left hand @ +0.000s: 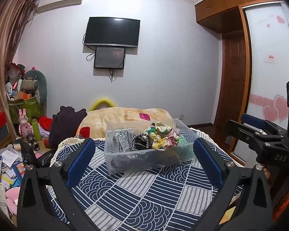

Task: Organize soft objects

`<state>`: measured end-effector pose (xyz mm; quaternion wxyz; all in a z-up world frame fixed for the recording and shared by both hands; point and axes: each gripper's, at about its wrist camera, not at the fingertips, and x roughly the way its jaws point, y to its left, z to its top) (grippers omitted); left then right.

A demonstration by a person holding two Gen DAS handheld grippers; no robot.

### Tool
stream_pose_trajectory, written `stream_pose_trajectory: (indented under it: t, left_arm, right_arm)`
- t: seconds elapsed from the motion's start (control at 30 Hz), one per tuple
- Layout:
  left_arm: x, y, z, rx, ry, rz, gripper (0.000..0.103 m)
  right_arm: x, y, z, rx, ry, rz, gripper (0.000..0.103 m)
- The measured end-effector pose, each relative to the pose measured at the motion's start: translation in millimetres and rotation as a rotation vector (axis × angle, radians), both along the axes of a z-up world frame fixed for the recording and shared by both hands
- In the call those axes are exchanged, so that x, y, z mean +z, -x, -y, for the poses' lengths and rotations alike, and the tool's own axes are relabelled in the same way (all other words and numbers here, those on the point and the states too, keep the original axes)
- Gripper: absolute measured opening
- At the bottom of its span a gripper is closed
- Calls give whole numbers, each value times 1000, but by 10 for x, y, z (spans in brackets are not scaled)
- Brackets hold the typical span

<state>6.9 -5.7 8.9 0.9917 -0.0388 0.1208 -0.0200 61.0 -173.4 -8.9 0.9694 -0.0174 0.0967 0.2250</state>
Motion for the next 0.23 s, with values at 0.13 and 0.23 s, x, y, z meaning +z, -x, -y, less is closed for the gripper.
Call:
stream_pose_trajectory:
  t: [0.13, 0.23]
  left_arm:
    - [-6, -6, -4, 0, 11, -5, 103]
    - [-19, -13, -9, -9, 20, -16, 103]
  right_arm:
    - [1, -4, 2, 0, -2, -1, 103]
    - [1, -2, 8, 0, -2, -1, 103]
